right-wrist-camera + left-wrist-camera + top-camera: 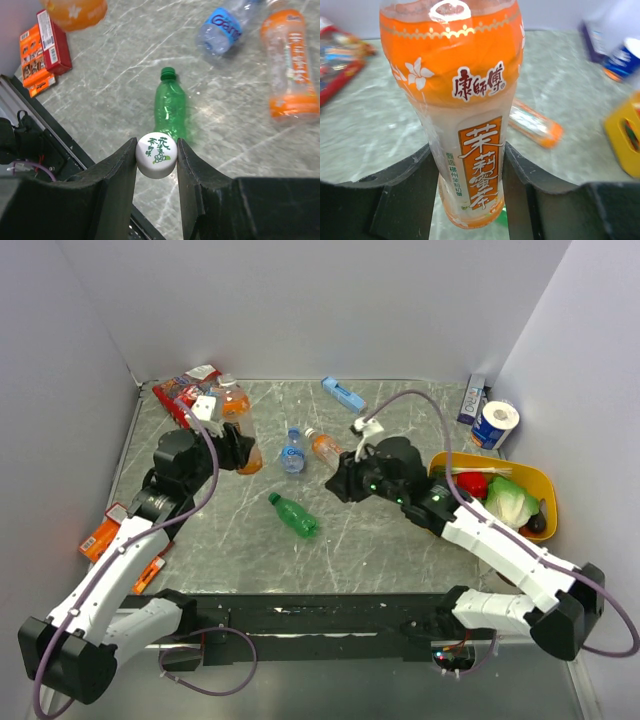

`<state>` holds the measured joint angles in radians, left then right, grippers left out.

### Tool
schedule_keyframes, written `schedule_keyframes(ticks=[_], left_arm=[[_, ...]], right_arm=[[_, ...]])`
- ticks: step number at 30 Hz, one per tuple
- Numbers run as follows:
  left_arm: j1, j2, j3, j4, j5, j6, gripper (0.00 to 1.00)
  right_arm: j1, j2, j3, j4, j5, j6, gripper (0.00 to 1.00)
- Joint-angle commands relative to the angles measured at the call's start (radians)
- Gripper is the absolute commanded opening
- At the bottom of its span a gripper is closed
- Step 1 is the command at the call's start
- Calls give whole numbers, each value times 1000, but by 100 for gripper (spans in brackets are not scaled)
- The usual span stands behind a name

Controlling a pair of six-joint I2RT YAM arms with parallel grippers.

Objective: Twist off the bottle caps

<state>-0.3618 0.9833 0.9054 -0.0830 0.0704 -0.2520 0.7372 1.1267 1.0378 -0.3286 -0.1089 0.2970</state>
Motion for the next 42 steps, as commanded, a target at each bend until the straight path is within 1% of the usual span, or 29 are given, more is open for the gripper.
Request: schedule_keyframes(ticks=[1, 4, 5, 9, 10, 12, 14, 16, 17, 18, 19, 21, 22, 28, 30, 31, 32, 35, 42], left_arm=[[29, -29, -74, 161, -243, 5, 53], [53, -20, -121, 215, -358, 20, 54], [61, -15, -138, 232, -374, 25, 54], [104, -23, -163, 264, -366, 10, 54], [106, -23, -161, 262, -368, 11, 55], [110, -26, -160, 259, -383, 25, 55], [116, -29, -152, 252, -396, 48, 56], [126, -32, -145, 232, -431, 57, 56], [132, -44, -148, 232, -435, 63, 56], [145, -51, -148, 230, -439, 63, 56], [153, -60, -148, 226, -439, 63, 57], [168, -69, -140, 215, -446, 65, 57], [173, -80, -140, 212, -449, 66, 57], [176, -113, -126, 197, -498, 102, 57], [176, -130, -131, 200, -483, 94, 58], [176, -138, -131, 200, -460, 89, 58], [176, -140, -129, 198, -454, 79, 58], [176, -135, -111, 175, -439, 66, 57], [178, -176, -108, 178, -446, 68, 58]], right_arm=[[59, 33, 12, 135, 66, 45, 20], [91, 50, -1, 190, 72, 51, 19], [99, 62, -2, 203, 74, 51, 19], [139, 126, 31, 218, 83, 39, 19], [175, 140, 39, 226, 106, 22, 19], [203, 192, 63, 244, 133, 13, 19], [231, 264, 86, 278, 117, 14, 20], [254, 324, 142, 295, 114, 2, 20], [280, 390, 165, 296, 117, -4, 20], [290, 424, 218, 293, 121, -12, 20], [304, 494, 249, 290, 124, -27, 20], [327, 563, 335, 281, 129, -36, 20], [329, 629, 361, 281, 129, -39, 20], [340, 849, 528, 292, 124, -13, 20], [346, 902, 608, 274, 130, -24, 21], [347, 956, 635, 266, 138, -28, 21], [350, 982, 687, 257, 141, -32, 21], [352, 1065, 758, 235, 164, -39, 21], [358, 1206, 878, 215, 149, -44, 24]])
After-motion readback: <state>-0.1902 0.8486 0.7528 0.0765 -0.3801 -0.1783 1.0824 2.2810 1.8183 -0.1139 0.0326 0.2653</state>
